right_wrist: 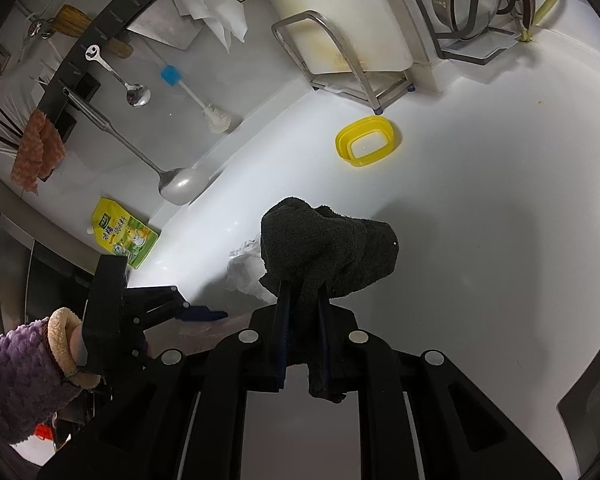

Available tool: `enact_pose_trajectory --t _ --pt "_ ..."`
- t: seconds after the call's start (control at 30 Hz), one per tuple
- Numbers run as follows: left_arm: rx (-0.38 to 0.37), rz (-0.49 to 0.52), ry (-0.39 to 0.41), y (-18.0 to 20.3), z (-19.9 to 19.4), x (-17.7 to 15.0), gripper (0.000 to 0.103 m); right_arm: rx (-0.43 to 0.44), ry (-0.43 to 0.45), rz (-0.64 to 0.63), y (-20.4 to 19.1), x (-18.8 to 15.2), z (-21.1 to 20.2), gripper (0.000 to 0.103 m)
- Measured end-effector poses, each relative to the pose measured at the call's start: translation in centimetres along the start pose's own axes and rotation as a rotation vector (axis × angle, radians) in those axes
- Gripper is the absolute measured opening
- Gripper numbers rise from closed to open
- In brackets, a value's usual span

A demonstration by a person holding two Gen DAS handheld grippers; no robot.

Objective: Collect trash
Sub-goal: 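Grasp the pink toothbrush package with the left gripper, then carry the pink package and grey cloth over the basket with both grippers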

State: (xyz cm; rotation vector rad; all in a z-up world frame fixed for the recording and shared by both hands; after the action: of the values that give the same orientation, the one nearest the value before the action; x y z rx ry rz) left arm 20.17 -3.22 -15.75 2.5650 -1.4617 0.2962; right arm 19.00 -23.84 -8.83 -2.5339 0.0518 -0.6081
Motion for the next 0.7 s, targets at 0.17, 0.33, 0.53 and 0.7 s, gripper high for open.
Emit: enact_pose_trajectory --t 0.17,0.33,0.53,0.7 --pt "-0.009 -0.033 0.008 0.6 -0.3 -0.6 0.052 0.004 0.0 -0.01 -0.3 0.0 -0.1 0.012" --pt "-0.028 -0.098 0.047 1.2 -1.2 -1.3 0.052 0.009 -0.007 -0.013 -0.4 -0.3 0.0 0.012" --pt "0.001 -0.139 0.092 2.1 -2.7 -1.9 0.052 0.01 -0.011 -0.046 -1.3 -0.8 -0.4 0.012" --pt "0.057 -0.203 0.155 3.0 -4.2 -2.0 0.052 0.015 -0.014 -0.077 -2.0 -1.2 -1.2 0.012"
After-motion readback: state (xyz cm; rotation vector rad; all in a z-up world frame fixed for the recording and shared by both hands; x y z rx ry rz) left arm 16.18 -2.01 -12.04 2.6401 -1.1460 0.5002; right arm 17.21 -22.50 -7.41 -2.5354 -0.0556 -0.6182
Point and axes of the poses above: each gripper's, at about its wrist camera, not at the fingertips, and z roughly the way its jaws point, y to its right, x to its top, the point moved 1 cm from there along z, roughly the way its jaws point, and after that the axes turned 7 degrees about -y, right-handed, at the moved point
